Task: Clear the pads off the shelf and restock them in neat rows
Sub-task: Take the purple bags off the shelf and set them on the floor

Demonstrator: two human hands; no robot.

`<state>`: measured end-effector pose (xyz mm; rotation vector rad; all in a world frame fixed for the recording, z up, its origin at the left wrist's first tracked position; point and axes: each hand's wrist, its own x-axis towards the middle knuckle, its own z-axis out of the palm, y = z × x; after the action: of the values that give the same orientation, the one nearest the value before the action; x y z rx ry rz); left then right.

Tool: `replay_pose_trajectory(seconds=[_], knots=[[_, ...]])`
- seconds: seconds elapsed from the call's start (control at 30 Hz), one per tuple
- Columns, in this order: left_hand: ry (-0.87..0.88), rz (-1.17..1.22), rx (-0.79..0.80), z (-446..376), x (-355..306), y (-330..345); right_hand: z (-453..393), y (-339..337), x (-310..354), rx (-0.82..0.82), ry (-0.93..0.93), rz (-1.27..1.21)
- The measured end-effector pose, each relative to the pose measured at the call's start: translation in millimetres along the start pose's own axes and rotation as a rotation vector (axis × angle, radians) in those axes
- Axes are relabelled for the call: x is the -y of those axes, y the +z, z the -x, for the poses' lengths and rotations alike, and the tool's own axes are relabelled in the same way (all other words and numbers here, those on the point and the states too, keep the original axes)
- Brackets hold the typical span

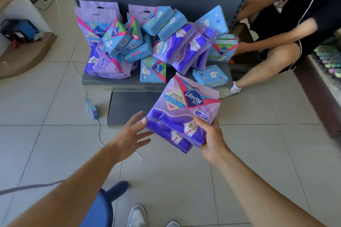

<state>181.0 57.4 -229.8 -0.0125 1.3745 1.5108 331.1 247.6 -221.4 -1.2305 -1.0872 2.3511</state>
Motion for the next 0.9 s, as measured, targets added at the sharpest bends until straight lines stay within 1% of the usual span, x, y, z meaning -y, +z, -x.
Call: replay_pose_trajectory(seconds=[0.07,0.13,0.2,0.27,0.37,0.47,0.57,0.67,0.73,0.8,0.9], knots=[[0.000,-0.160,0.020,-7,-17,15,4,-11,-4,0.001,0.002,0.007],[-0.003,-0.316,0.085,-16,-27,43,9,-20,-10,-0.007,-0.001,-0.009],[0.003,-0.476,0.093,-28,-28,72,14,-30,-13,-0.045,-0.029,0.000],[0.006,-0.556,0.109,-39,-21,97,17,-45,-18,-0.109,-0.093,0.023],[0.008,-0.617,0.210,-55,-3,127,21,-78,-25,-0.180,-0.148,0.041],[0.011,-0.719,0.301,-74,21,159,26,-113,-35,-0.298,-0.160,0.025],[0.019,-0.881,0.405,-91,50,195,37,-148,-56,-0.480,-0.131,-0.095],[-0.027,-0.995,0.501,-114,79,222,42,-177,-81,-0.532,-0.105,-0.175],[-0.073,-1.054,0.530,-135,106,235,35,-198,-103,-0.581,-0.123,-0.192],[-0.042,-1.143,0.546,-159,138,239,25,-220,-124,-0.639,-0.121,-0.193],[0.075,-1.303,0.573,-190,196,243,8,-261,-158,-0.718,-0.110,-0.180]])
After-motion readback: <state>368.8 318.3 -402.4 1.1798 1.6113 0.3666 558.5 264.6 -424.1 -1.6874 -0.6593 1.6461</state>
